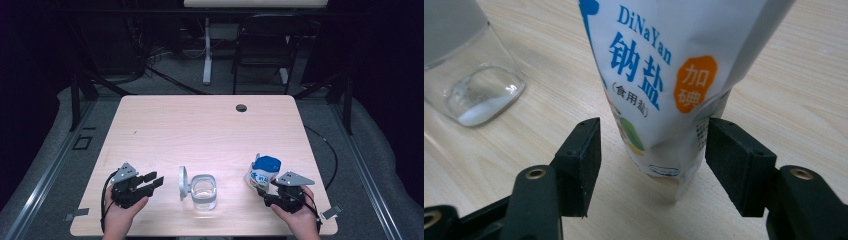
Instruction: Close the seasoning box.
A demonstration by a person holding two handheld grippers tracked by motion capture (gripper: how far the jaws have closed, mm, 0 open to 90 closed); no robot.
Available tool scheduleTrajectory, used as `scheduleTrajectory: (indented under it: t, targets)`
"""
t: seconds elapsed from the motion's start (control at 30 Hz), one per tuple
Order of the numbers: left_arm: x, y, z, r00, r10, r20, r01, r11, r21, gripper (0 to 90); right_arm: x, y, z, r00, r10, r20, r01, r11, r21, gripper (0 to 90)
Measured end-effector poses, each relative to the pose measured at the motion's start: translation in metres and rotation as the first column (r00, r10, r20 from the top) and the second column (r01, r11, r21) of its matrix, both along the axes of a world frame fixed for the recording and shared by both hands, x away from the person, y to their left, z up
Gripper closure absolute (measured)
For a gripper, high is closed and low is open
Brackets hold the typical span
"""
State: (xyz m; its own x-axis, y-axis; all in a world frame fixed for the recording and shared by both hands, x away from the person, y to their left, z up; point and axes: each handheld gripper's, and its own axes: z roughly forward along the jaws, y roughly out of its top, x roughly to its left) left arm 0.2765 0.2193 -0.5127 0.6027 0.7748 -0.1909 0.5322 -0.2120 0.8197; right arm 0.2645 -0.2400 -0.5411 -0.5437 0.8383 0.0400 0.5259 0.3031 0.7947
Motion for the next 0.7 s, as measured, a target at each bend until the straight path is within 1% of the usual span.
scheduleTrajectory:
  t: [0.07, 0.13, 0.3, 0.47, 0.6, 0.7]
  targets:
    - [0.0001, -0.0001, -0.0003, 1.0000, 0.000, -0.001, 0.000, 1.0000, 0.001, 62.5, 0.0021, -0.0007, -0.0018, 1.0000, 0.005, 0.005, -0.005, 1.0000, 0.007, 38.1]
    - [0.0002, -0.0006, -0.0008, 1.0000, 0.002, -0.004, -0.002, 1.0000, 0.000, 62.5, 0.0034, -0.0013, -0.0026, 0.9999, 0.009, 0.011, -0.009, 1.0000, -0.005, 37.6]
    - [0.0005, -0.0007, -0.0012, 1.0000, -0.001, -0.008, 0.001, 1.0000, 0.007, 62.5, 0.0049, -0.0022, -0.0044, 0.9994, 0.020, 0.028, -0.019, 0.9998, -0.008, 37.6]
    - [0.0005, -0.0008, -0.0015, 1.0000, -0.001, -0.009, 0.001, 0.9999, 0.010, 62.5, 0.0051, -0.0038, -0.0050, 0.9993, 0.019, 0.033, -0.020, 0.9997, 0.014, 37.6]
    - [0.0008, -0.0007, -0.0022, 1.0000, 0.000, -0.007, 0.000, 1.0000, 0.008, 62.5, 0.0055, -0.0049, -0.0047, 0.9991, 0.017, 0.040, -0.018, 0.9996, 0.022, 37.7]
    - [0.0011, -0.0004, -0.0026, 1.0000, 0.001, -0.008, -0.001, 1.0000, 0.008, 62.5, 0.0075, -0.0066, -0.0043, 0.9987, 0.026, 0.043, -0.027, 0.9993, 0.026, 37.1]
